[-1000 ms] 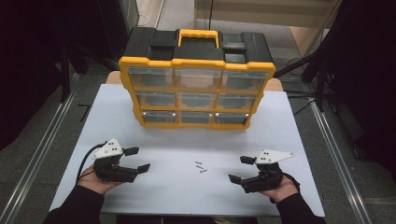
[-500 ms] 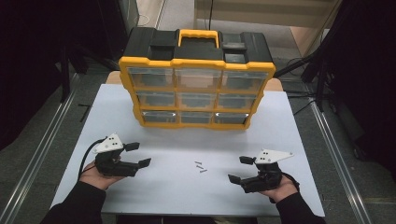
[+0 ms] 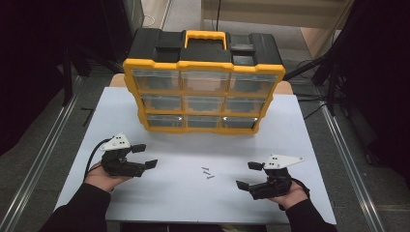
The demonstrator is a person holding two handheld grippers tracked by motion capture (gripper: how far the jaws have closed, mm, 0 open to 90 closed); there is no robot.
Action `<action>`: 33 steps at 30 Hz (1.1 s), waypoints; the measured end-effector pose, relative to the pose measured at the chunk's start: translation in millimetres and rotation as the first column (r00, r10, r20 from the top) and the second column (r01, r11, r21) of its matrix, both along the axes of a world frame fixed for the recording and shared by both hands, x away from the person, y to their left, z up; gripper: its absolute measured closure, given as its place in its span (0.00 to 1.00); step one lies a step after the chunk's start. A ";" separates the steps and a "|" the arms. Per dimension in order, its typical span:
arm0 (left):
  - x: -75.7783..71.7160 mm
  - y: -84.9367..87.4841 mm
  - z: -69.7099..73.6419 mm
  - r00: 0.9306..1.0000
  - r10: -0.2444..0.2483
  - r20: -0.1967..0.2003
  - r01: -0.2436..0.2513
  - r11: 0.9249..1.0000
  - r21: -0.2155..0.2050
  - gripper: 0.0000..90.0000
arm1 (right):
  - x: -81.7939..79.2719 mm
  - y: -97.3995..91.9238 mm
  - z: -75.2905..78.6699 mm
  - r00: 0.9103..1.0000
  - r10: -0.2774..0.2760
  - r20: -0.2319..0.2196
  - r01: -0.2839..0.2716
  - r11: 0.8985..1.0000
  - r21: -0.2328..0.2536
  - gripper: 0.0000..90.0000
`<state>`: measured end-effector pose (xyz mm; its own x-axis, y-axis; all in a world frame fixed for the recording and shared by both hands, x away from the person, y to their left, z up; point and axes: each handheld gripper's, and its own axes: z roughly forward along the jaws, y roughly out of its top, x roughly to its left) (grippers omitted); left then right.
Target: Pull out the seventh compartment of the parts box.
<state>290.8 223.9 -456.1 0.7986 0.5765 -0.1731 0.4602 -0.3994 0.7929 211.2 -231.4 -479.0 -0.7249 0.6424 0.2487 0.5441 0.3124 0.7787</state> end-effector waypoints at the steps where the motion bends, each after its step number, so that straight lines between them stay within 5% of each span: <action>1: 0.7 -0.7 0.3 1.000 -0.002 0.003 0.002 1.000 0.003 0.25 | 0.1 0.0 -0.1 1.000 0.001 0.000 -0.001 1.000 0.000 0.19; 12: 15.8 -9.7 -3.4 1.000 -0.026 -0.007 0.027 0.999 0.047 0.26 | 0.4 0.5 -0.5 1.000 0.004 -0.005 -0.004 1.000 -0.008 0.19; 33: 35.9 -29.6 2.5 0.997 -0.076 0.016 0.076 0.996 0.054 0.26 | 0.5 2.3 -1.2 1.000 0.013 -0.016 -0.013 1.000 -0.003 0.19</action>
